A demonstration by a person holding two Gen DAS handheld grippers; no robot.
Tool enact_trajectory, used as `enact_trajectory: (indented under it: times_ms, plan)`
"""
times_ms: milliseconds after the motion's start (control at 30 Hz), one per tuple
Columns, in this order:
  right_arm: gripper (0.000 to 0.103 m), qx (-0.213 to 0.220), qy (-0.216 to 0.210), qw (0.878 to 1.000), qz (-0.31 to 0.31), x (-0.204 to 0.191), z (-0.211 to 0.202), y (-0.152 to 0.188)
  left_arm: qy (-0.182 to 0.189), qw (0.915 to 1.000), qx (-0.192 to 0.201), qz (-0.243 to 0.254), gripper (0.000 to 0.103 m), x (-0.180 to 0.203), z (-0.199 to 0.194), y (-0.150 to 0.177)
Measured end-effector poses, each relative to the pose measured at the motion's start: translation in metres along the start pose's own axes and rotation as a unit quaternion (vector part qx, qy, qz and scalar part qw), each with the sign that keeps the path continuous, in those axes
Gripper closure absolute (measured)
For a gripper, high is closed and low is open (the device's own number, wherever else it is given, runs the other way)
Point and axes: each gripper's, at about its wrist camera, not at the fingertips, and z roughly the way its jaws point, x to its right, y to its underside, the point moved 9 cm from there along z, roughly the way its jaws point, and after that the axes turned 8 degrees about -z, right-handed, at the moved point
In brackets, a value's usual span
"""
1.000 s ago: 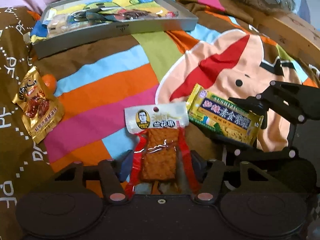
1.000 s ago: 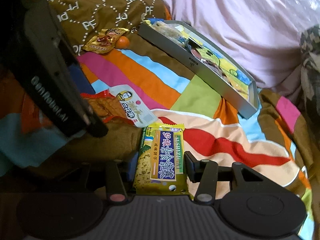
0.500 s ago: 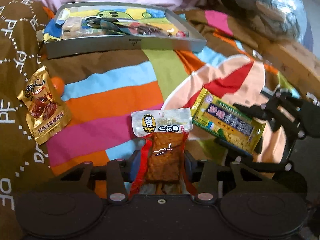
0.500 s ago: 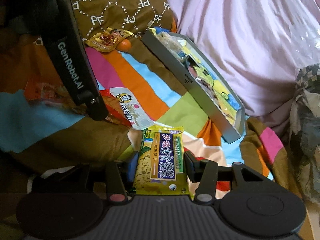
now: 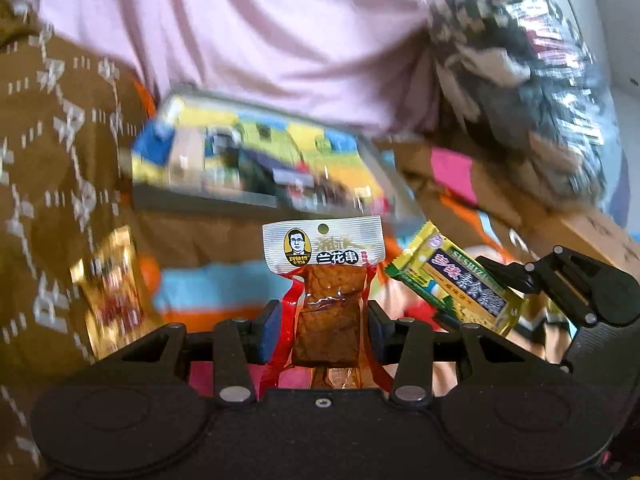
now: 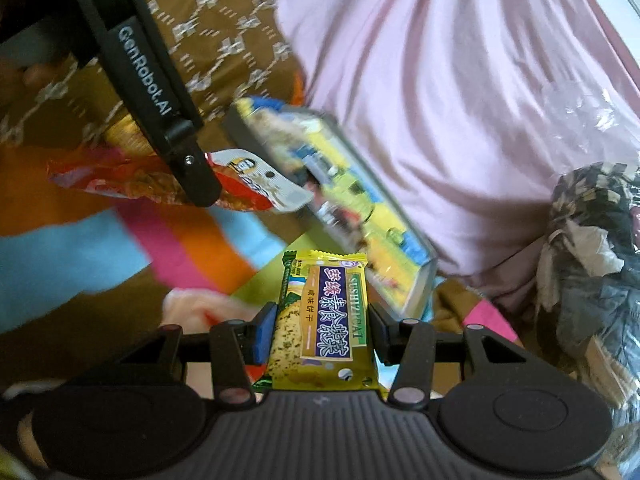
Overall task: Organize snacks
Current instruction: 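Carry the tofu pack and cracker bar into the frog tray and open both tools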
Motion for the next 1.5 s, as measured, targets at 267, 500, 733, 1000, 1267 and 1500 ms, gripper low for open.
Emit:
enact_trajectory:
  times_ms: [267,500,733,1000,1267,1500]
  plan:
    - [0.050,0.038,0.026,0.999,-0.014,0.058,0.050,-0.029,-0.019,0.9980,0.059,0.015,0.056,0.014,0.035,-0.077]
    - [0.050,0.026,0.038,0.999,-0.011,0.088,0.121,-0.045,-0.033,0.9967,0.073,-0.016,0.056,0.003,0.093,-0.135]
    - [0.050,0.003,0.031,0.999,0.017,0.087,0.169,-0.039,-0.061,0.9965,0.053,-0.019,0.056,-0.011,0.137,-0.147]
    - [0.050,-0.021,-0.006,0.999,0.035,0.076,0.184,-0.022,-0.086,0.9959,0.024,-0.015,0.050,-0.026,0.159,-0.139]
    - [0.018,-0.003,0.001,0.997,0.073,0.088,0.170,-0.029,-0.093,0.9947,0.031,-0.031,0.025,-0.022,0.151,-0.143]
    - [0.005,0.020,0.017,0.992,0.126,0.109,0.144,-0.033,-0.104,0.9924,0.056,-0.033,0.005,-0.016,0.123,-0.154]
